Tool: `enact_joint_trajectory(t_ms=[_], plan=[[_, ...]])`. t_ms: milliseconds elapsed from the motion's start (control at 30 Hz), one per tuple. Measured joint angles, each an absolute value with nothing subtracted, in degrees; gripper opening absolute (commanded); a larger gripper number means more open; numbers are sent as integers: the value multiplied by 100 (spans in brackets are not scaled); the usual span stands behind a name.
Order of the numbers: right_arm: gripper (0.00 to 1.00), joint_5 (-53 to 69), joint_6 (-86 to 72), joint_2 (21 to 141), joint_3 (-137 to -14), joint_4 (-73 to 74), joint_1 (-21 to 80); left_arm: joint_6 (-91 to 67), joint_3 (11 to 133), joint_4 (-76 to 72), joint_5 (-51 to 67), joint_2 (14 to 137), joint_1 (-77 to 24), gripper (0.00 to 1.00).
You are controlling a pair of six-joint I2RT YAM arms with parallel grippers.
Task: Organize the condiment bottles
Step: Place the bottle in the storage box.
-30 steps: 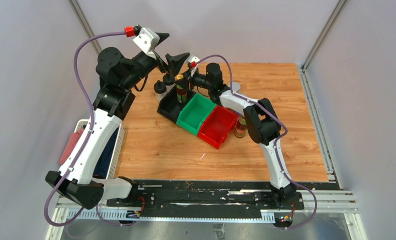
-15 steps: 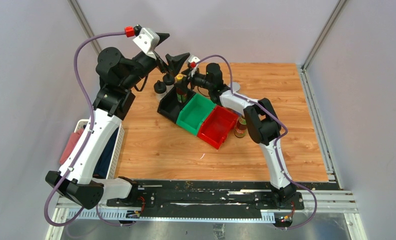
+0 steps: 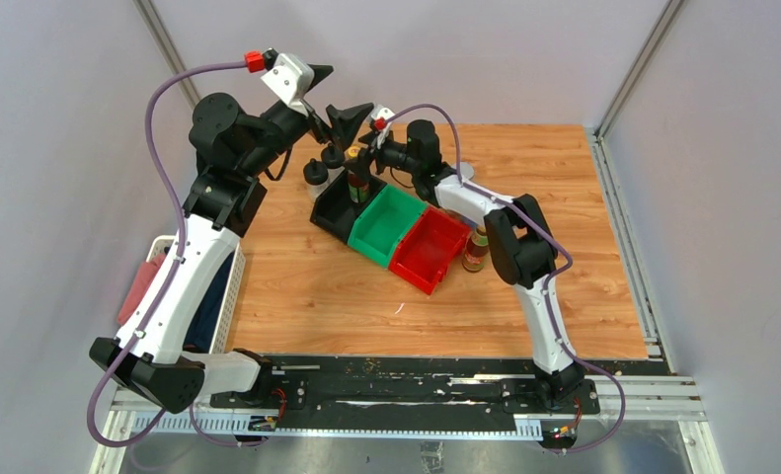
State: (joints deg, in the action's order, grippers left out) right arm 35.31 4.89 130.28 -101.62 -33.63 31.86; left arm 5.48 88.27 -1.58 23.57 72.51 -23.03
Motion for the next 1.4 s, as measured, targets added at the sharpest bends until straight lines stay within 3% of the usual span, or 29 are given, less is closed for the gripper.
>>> enact_joint_trajectory(t_ms=[300, 733, 1400], plan=[[82, 3424, 637, 12759, -10453, -3124, 3280, 196, 9400, 237, 1756, 7325, -2305, 100], [85, 2989, 851, 11771, -10460, -2532, 3378, -989, 10934, 1664, -156, 8399, -1994, 100], [89, 467, 1177, 10324, -9749, -1098, 3378, -1721, 11163, 3470, -346, 10698, -1142, 100]])
